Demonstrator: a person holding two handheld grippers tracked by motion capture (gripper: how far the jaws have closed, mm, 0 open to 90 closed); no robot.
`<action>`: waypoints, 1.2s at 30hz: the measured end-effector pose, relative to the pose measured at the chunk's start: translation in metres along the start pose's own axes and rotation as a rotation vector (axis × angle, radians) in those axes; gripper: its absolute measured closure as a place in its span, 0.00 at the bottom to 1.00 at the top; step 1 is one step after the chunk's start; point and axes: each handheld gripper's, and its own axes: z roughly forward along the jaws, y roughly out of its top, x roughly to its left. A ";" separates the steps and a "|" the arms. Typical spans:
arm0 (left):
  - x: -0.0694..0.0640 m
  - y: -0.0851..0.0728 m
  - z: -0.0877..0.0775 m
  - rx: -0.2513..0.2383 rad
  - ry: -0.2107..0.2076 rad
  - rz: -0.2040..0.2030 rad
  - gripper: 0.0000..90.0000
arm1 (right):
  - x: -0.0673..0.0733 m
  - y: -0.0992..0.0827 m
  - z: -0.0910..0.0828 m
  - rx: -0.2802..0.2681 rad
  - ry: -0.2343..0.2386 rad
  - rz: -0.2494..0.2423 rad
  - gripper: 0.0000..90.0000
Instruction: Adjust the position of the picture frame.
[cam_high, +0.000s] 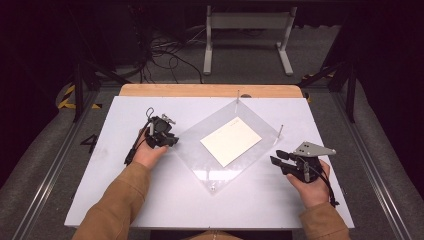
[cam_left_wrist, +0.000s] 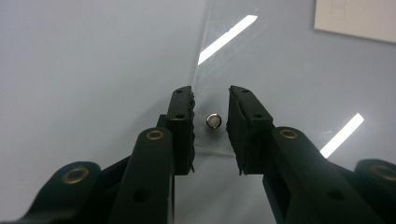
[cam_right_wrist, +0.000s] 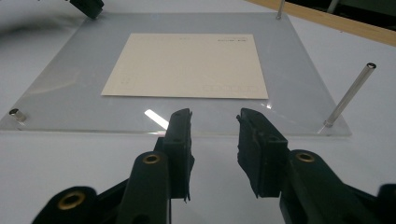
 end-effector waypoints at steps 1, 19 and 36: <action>0.000 0.000 0.000 0.000 -0.005 -0.004 0.83 | 0.000 0.000 -0.001 -0.001 -0.001 0.000 0.71; -0.032 -0.022 -0.020 0.073 -0.130 0.184 0.93 | -0.007 -0.003 -0.005 -0.017 0.009 0.045 0.71; -0.111 -0.049 -0.043 0.164 -0.306 0.469 0.92 | -0.025 -0.006 -0.002 -0.009 -0.020 0.098 0.72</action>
